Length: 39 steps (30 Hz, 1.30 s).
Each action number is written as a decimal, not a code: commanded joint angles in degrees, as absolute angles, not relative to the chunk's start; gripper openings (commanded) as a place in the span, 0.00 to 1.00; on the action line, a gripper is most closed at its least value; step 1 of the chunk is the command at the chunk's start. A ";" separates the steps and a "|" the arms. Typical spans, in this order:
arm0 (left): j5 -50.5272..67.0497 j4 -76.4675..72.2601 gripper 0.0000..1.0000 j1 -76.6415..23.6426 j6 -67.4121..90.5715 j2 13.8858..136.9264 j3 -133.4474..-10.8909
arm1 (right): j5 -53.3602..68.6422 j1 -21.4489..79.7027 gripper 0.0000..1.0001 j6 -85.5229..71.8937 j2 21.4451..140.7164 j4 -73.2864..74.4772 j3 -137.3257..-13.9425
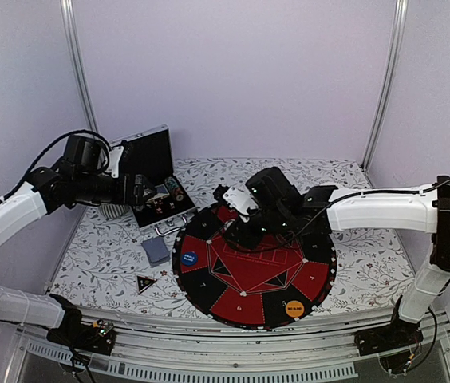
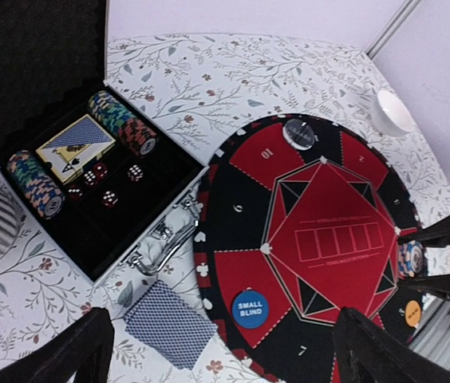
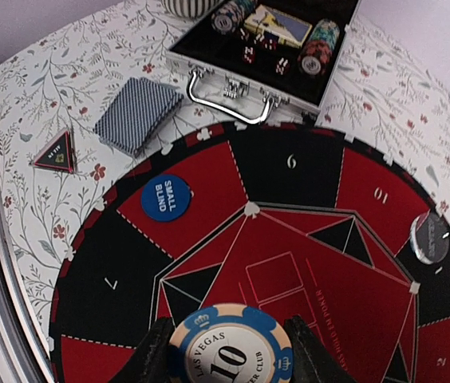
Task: Distribute texas hold em gaming equipment
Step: Place the poker chips pile in the big blind area.
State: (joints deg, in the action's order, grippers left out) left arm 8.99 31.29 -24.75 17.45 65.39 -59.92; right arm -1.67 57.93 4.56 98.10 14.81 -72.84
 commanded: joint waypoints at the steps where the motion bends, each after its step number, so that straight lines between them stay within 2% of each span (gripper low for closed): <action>1: 3.19 32.52 0.98 -23.79 14.23 66.04 -57.92 | -0.26 57.82 0.02 -4.59 99.36 20.26 -73.66; 13: -2.64 29.33 0.98 -23.19 11.29 65.22 -53.88 | -3.43 54.75 0.02 -19.68 91.74 32.93 -63.06; 17: -2.65 28.14 0.98 -23.12 10.67 64.69 -52.03 | -0.03 54.77 0.02 -25.01 91.71 37.70 -61.38; 26: -1.94 27.96 0.98 -22.97 10.46 63.78 -50.89 | 2.04 54.95 0.02 -34.02 89.17 39.00 -53.10; 39: -1.30 27.68 0.98 -22.35 10.37 63.73 -50.42 | 3.15 60.21 0.02 -30.15 99.65 35.99 -60.75</action>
State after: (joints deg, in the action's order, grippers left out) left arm -1.78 28.77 -23.27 10.92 64.20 -51.13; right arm 2.02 58.19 -31.92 97.45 38.00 -57.43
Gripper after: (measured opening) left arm 0.982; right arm 0.409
